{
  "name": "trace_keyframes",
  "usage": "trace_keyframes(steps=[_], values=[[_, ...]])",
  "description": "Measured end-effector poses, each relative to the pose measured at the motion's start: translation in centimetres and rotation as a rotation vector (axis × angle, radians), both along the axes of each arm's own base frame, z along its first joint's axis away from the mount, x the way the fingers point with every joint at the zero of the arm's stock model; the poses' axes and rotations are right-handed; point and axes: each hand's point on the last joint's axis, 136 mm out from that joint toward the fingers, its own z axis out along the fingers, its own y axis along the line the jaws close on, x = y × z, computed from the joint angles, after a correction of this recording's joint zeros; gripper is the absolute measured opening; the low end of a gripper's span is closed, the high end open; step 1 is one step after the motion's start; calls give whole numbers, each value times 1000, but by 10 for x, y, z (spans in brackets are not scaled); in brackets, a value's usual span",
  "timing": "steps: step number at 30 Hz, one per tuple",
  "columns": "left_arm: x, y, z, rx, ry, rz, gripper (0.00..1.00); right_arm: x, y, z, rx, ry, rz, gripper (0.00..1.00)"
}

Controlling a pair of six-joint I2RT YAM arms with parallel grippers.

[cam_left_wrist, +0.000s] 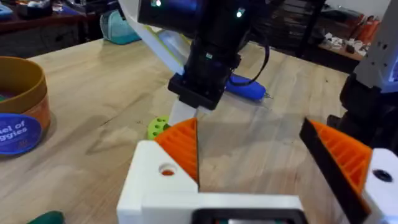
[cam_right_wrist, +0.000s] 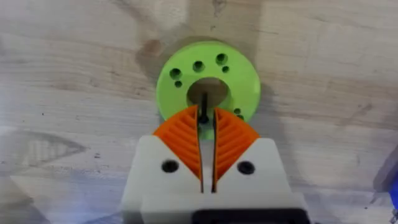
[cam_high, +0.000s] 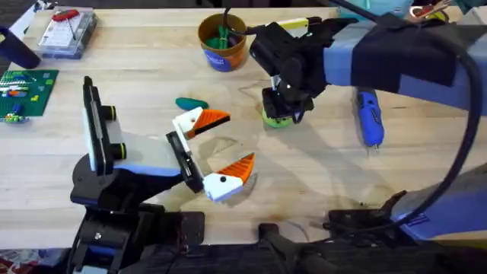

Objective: Pick up the gripper from the table and insert it into the empty holder that is missing its gripper. Then pick up a screw, insert it into the mounting hole, and use the screwdriver to tighten it. Finally, clean up the table by picking up the vegetable and placing it into the bucket.

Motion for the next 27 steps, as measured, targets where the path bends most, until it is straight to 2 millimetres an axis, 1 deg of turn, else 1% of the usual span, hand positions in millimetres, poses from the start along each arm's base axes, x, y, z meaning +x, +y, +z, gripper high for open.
trace_keyframes(steps=[2, 3, 23, 27], values=[[0, 0, 0, 0, 0, 0, 990, 0, 0, 0, -2, -2, -1, 18], [0, 0, 0, 0, 0, 0, 990, 1, 0, 0, 0, -3, -3, 8], [0, 0, 0, 0, 0, 0, 990, 0, -1, 0, -3, 1, -3, 4], [0, 0, 0, 0, 0, 0, 990, -3, -3, 4, -11, 10, -3, 4]])
